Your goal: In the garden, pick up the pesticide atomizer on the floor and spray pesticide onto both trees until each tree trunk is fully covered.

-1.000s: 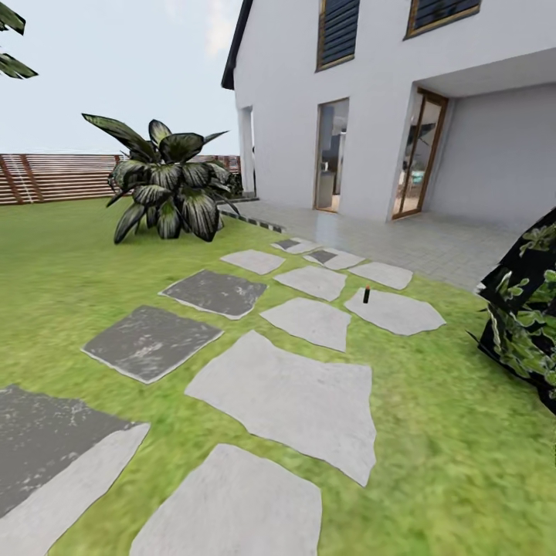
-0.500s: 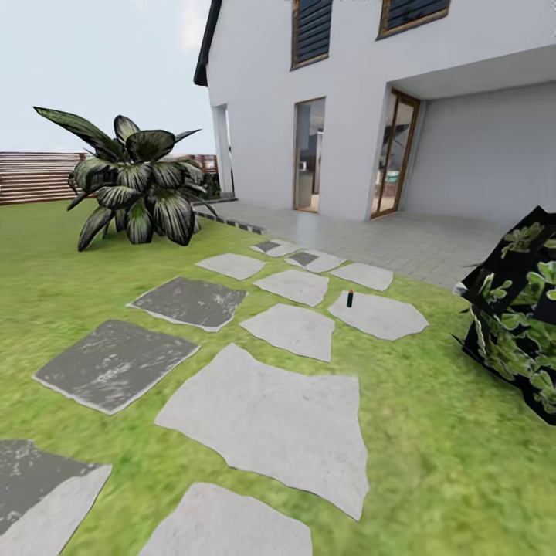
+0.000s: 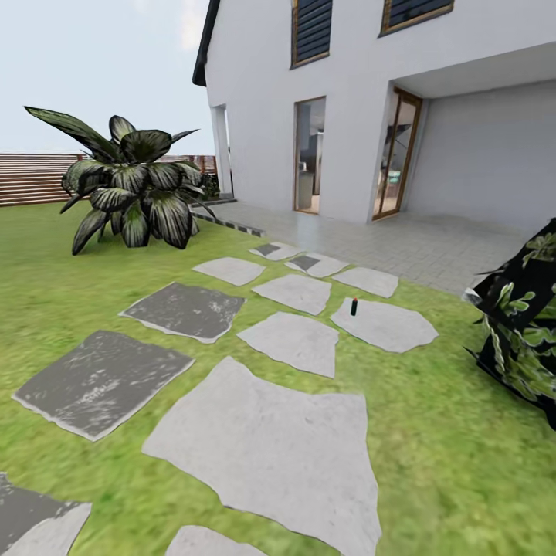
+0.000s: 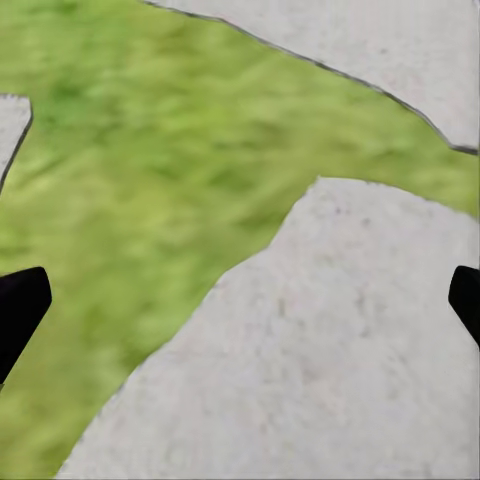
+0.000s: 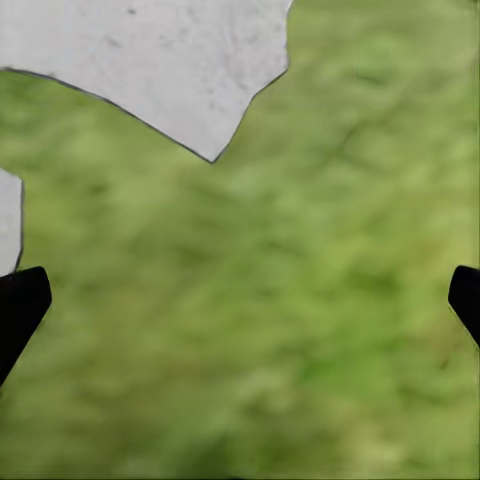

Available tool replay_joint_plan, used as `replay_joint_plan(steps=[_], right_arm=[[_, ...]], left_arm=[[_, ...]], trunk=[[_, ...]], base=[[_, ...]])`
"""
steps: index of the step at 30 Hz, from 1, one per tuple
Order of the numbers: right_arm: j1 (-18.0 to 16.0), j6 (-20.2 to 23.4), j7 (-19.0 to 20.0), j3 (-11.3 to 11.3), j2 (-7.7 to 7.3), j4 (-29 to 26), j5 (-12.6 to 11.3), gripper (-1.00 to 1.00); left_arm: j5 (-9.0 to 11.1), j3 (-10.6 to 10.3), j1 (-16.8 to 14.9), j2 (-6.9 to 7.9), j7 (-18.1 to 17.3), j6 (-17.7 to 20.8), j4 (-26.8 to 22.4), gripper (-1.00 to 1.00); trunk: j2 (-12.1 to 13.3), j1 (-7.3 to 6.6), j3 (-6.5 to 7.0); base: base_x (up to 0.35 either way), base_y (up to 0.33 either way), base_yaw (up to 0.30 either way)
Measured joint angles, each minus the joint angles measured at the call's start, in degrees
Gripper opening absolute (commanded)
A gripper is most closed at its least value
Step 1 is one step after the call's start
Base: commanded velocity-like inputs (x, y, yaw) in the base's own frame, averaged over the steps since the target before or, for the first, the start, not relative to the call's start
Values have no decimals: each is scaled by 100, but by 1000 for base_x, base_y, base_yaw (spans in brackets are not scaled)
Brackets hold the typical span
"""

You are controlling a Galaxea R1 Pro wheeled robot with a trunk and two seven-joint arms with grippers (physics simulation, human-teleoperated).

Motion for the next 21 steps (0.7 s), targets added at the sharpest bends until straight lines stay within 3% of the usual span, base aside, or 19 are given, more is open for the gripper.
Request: replay_joint_plan(steps=[14,21], right_arm=[[0,1,2,0,0,-11,0,100],[1,1,4,-1,0,-8,-4,100]], left_arm=[[0,0,1,0,-2,1,2,100],[0,-1,-1,0,-1,0,4,100]], trunk=[[0,0,0],[0,0,8]], base=[[339,0,-1],[339,0,-210]])
